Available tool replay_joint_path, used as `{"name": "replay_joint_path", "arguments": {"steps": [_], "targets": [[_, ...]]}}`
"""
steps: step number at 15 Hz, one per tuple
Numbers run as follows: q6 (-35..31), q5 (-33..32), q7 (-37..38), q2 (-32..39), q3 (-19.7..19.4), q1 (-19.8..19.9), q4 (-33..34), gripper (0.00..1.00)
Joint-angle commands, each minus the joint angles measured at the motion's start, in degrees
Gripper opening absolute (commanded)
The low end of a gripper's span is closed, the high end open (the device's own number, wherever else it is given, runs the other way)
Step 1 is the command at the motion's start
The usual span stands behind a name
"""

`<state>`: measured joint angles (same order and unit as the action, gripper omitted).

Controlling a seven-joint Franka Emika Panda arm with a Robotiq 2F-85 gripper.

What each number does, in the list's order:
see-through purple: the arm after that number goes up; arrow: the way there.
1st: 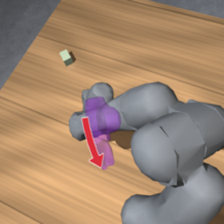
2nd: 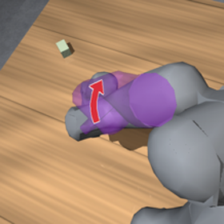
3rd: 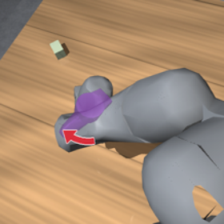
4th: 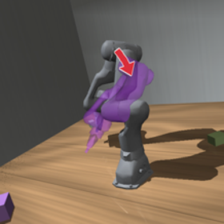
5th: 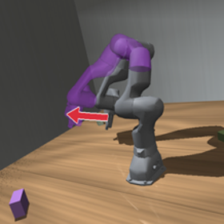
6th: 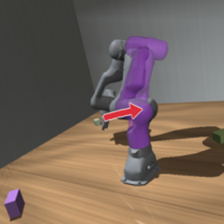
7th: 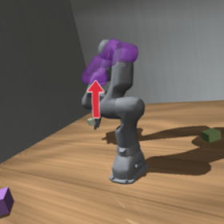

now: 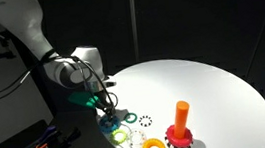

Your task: Pick up the blue ring from the table and put it on the ring holder

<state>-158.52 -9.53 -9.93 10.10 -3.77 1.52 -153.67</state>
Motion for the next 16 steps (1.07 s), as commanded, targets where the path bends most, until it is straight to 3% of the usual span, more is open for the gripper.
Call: {"name": "replay_joint_path", "arguments": {"steps": [1, 4, 6, 8, 14, 16], "targets": [[-0.66, 1.36, -0.28, 1.68, 0.86, 0.78, 1.15, 1.0], [-0.61, 1.3, -0.2, 2.11, 0.95, 0.71, 1.23, 0.89], [-0.56, 1.32, -0.24, 2.21, 1.04, 0.73, 1.23, 0.74], [-0.5, 1.22, -0.22, 2.07, 1.04, 0.73, 1.19, 0.73], [0.29, 0.42, -0.08, 0.46, 0.42, 0.78, 1.19, 0.19], [0.99, -0.09, 0.09, -0.74, -0.07, 0.84, 1.31, 0.1]]}}
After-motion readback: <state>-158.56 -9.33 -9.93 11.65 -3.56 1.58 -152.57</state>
